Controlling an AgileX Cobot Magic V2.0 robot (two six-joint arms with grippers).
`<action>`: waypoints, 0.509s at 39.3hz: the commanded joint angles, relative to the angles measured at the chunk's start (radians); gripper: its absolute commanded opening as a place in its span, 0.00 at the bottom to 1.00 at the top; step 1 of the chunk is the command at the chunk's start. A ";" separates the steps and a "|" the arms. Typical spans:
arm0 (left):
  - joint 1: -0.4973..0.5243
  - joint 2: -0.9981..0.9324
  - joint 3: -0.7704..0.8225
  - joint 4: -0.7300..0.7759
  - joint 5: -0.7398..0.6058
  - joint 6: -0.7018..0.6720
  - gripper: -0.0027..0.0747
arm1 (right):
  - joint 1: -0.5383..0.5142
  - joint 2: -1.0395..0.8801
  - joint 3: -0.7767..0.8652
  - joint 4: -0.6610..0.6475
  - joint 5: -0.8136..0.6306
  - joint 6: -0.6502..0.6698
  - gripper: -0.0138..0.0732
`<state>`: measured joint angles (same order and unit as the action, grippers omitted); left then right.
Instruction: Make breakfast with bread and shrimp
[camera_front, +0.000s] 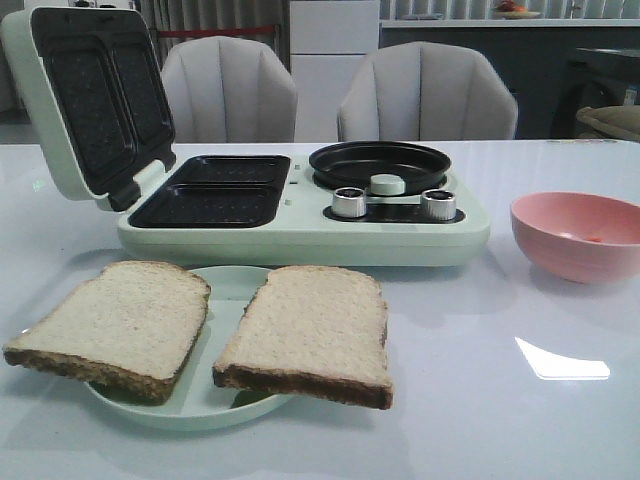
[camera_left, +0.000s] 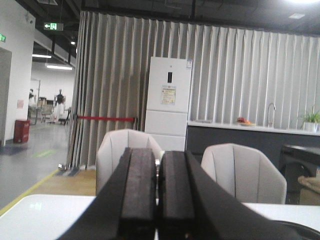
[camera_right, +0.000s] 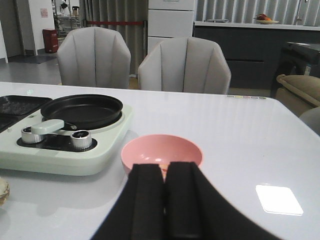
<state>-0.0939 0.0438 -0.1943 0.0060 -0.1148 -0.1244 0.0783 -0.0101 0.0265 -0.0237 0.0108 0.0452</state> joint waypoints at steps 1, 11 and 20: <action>0.002 0.106 -0.134 -0.006 0.089 0.002 0.18 | -0.008 -0.022 -0.016 -0.008 -0.077 -0.001 0.31; 0.002 0.265 -0.239 -0.006 0.188 0.002 0.18 | -0.008 -0.022 -0.016 -0.008 -0.077 -0.001 0.31; 0.002 0.324 -0.239 -0.006 0.175 0.002 0.19 | -0.008 -0.022 -0.016 -0.008 -0.077 -0.001 0.31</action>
<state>-0.0939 0.3440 -0.3927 0.0060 0.1404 -0.1206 0.0783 -0.0101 0.0265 -0.0237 0.0108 0.0452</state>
